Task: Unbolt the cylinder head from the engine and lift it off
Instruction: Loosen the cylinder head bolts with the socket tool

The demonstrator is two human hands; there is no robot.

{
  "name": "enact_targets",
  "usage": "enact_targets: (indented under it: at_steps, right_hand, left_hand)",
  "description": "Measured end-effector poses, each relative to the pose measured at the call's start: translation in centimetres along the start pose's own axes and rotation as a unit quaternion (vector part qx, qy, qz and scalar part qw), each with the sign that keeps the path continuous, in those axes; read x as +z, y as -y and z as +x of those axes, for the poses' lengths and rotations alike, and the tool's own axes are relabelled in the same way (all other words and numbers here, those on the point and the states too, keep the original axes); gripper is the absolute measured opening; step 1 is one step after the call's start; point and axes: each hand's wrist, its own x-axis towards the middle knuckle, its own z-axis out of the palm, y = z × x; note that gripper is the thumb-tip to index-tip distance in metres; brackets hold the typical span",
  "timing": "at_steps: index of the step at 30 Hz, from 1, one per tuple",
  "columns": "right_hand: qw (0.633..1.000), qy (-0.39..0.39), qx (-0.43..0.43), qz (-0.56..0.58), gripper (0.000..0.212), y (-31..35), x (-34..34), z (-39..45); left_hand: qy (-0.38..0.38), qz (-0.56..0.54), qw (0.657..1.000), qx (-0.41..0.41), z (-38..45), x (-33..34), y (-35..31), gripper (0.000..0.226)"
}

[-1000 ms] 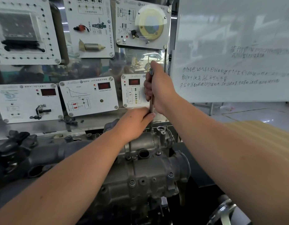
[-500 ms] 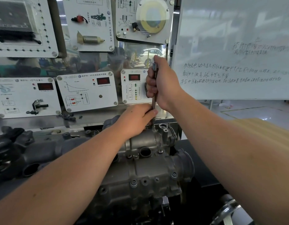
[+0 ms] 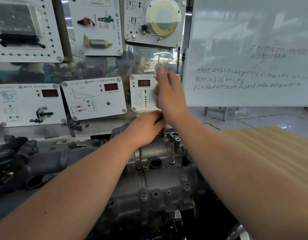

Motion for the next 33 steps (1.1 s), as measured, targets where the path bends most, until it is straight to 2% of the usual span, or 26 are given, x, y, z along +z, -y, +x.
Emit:
enact_targets:
  at_steps: [2, 4, 9, 12, 16, 21, 25, 30, 33]
  right_hand:
    - [0.993, -0.055, -0.079, -0.066, 0.019, -1.8, 0.0, -1.4]
    - [0.987, -0.075, -0.108, -0.093, 0.011, -2.6, -0.2, -2.0]
    - [0.973, -0.057, -0.152, -0.164, 0.021, -2.6, -1.0, -2.0]
    - [0.975, -0.057, -0.142, -0.161, 0.023, -2.9, -1.3, -2.2]
    - [0.984, -0.046, -0.121, -0.125, 0.017, -3.4, -1.6, -2.6]
    - [0.976, -0.059, -0.134, -0.163, 0.009, -3.5, -1.7, -2.6]
    - [0.969, -0.052, -0.143, -0.197, 0.023, -3.4, -1.6, -2.6]
    - [0.981, -0.052, -0.105, -0.155, 0.034, -3.3, -1.7, -2.7]
    - [0.976, -0.071, -0.113, -0.170, 0.018, -3.3, -1.9, -2.6]
  left_hand:
    - [-0.009, 0.010, 1.000, 0.006, 0.0, 0.0, 0.0, 0.026]
    - [-0.012, 0.007, 1.000, 0.007, 0.0, -0.1, 0.0, 0.031]
    - [-0.006, -0.008, 1.000, 0.013, -0.3, 0.1, 0.1, 0.011]
    - [0.005, -0.020, 1.000, 0.018, -0.6, 0.0, 0.0, 0.016]
    - [-0.007, -0.008, 1.000, 0.018, -0.4, 0.0, 0.1, 0.010]
    - [-0.027, -0.005, 1.000, 0.009, -0.4, 0.3, -0.1, 0.022]
    - [-0.015, -0.025, 0.999, 0.017, -0.6, 0.3, 0.0, 0.018]
    - [-0.022, 0.000, 0.999, 0.028, -0.2, 0.4, 0.3, 0.009]
    - [-0.029, -0.008, 0.999, 0.028, -0.2, 0.5, 0.2, 0.011]
